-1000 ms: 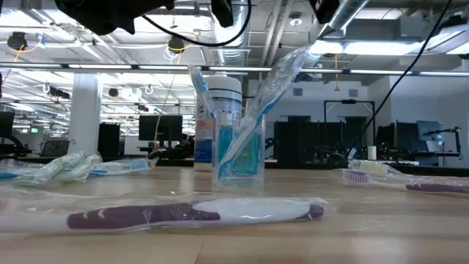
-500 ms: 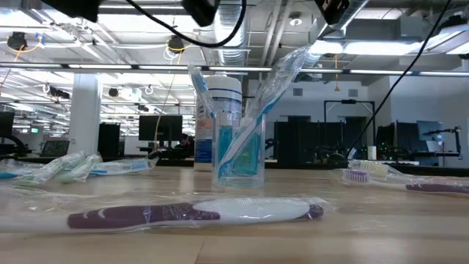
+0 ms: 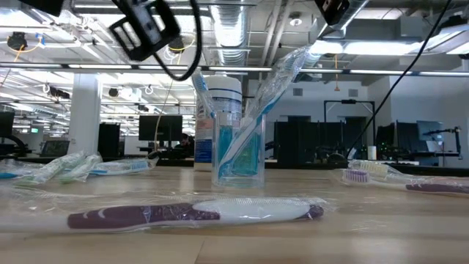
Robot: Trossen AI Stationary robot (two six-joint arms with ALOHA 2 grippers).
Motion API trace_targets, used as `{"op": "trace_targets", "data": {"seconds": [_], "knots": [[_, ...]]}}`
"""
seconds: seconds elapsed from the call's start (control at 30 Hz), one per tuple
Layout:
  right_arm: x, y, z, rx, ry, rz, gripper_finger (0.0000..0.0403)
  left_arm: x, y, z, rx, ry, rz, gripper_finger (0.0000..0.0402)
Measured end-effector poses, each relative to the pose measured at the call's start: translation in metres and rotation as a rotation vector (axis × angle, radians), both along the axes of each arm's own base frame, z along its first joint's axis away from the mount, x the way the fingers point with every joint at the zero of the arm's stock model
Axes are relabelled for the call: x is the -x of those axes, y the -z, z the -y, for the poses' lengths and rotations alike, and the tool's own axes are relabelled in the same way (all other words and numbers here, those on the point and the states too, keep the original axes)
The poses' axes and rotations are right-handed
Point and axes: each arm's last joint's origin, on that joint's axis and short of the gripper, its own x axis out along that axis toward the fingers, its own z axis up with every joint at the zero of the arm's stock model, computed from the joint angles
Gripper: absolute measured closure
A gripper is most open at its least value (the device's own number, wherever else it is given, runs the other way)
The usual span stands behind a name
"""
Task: Pick & Place toothbrushing station
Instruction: Put the right purple toothbrush into the Transparent organizer
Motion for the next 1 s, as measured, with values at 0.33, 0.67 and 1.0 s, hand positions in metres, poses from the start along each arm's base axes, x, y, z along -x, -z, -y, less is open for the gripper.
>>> {"op": "trace_targets", "data": {"seconds": [0.33,0.67,1.0], "knots": [[0.0,0.001,0.0,0.005,0.0,-0.012,0.0403,0.012,0.005,0.017,0.035,-0.061,-0.1,0.04],[0.0,0.001,0.0,0.006,0.0,-0.014,0.0403,0.011,-0.017,0.044,-0.066,-0.149,-0.158,0.04],[0.002,0.004,-0.001,-0.007,0.005,-0.042,0.0403,0.011,-0.015,0.038,-0.116,-0.292,-0.388,0.04]]}}
